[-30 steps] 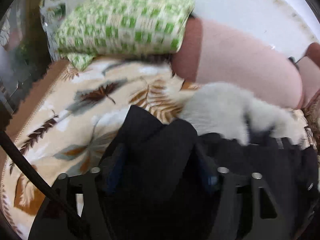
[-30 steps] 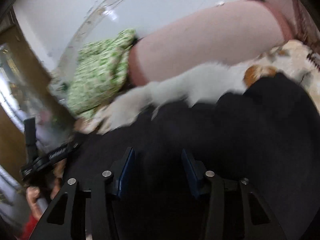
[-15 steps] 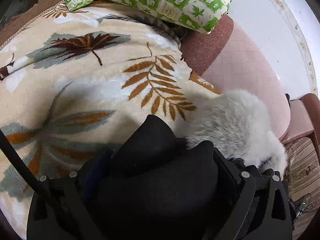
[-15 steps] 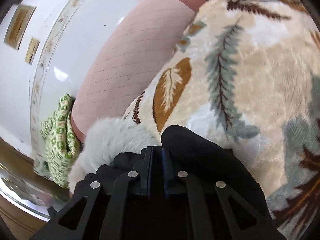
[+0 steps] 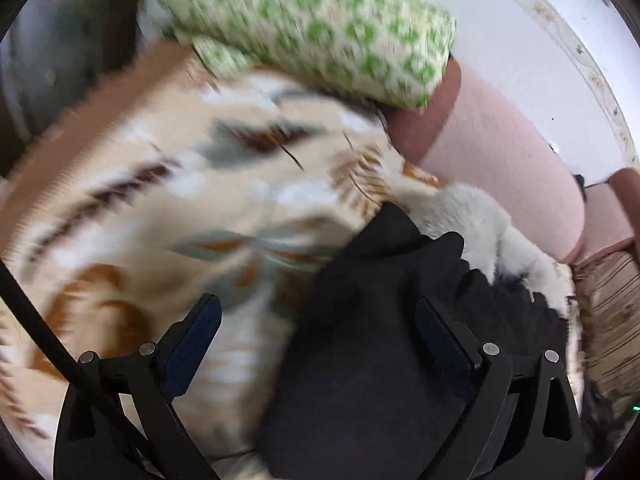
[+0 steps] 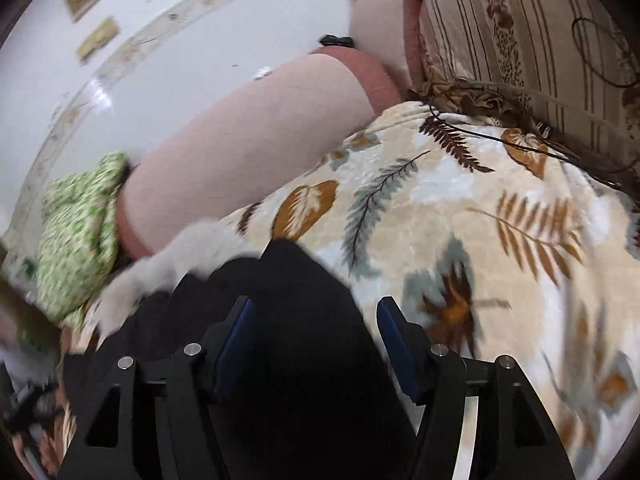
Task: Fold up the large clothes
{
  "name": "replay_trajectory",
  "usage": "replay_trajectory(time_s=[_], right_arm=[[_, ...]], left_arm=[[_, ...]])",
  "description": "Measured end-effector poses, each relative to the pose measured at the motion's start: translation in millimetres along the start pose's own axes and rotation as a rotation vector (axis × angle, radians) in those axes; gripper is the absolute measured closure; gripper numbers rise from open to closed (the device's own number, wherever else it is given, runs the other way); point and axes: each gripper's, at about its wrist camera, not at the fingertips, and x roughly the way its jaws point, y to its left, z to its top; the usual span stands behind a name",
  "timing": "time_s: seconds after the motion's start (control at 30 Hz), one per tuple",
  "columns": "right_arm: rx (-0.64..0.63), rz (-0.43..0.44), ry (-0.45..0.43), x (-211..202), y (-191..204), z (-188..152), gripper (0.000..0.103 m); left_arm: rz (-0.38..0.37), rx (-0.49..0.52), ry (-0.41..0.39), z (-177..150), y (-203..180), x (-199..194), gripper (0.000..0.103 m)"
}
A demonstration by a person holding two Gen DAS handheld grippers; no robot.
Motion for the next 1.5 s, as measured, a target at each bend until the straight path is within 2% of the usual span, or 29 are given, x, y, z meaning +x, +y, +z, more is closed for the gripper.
replay_trajectory(time_s=[0.07,0.17,0.2,0.33,0.4,0.43,0.53,0.6,0.67,0.8,0.97,1.13,1.5], right_arm=[[-0.02,0.031,-0.01,-25,1,-16,0.033],[-0.081,0.061,-0.04,-53,12,-49,0.031],[-0.109,0.058,-0.055,-58,17,-59,0.031],[-0.216,0.016,-0.087,-68,44,-95,0.03],[-0.248,0.015,-0.085,-72,56,-107,0.03],[-0.257,0.023,-0.086,-75,60,-112,0.029],[-0.293,0.022,-0.084,-81,68,-132,0.024],[-0.32,0.0,-0.076,-81,71,-143,0.024],[-0.351,-0.03,-0.064,-79,72,-153,0.024],[-0.393,-0.05,-0.069,-75,77,-159,0.024],[-0.46,-0.06,-0.106,-79,88,-166,0.018],[-0.513,-0.052,-0.111,-78,96,-172,0.016],[-0.471,-0.033,-0.045,-68,91,-170,0.015]], left_arm=[[0.035,0.026,-0.071,-9,2,-31,0.005],[0.141,0.087,-0.243,-36,-7,-88,0.005],[0.2,0.121,-0.324,-51,-16,-109,0.005],[0.359,0.25,-0.557,-102,-50,-161,0.005],[0.4,0.289,-0.613,-124,-66,-169,0.005],[0.385,0.294,-0.628,-134,-71,-172,0.005],[0.298,0.272,-0.606,-157,-79,-173,0.005],[0.228,0.267,-0.558,-169,-81,-165,0.005],[0.195,0.276,-0.529,-177,-82,-157,0.005],[0.21,0.329,-0.475,-191,-84,-130,0.005],[0.187,0.316,-0.37,-195,-82,-103,0.005],[0.174,0.299,-0.342,-198,-81,-97,0.005],[0.134,0.249,-0.215,-195,-74,-78,0.005]])
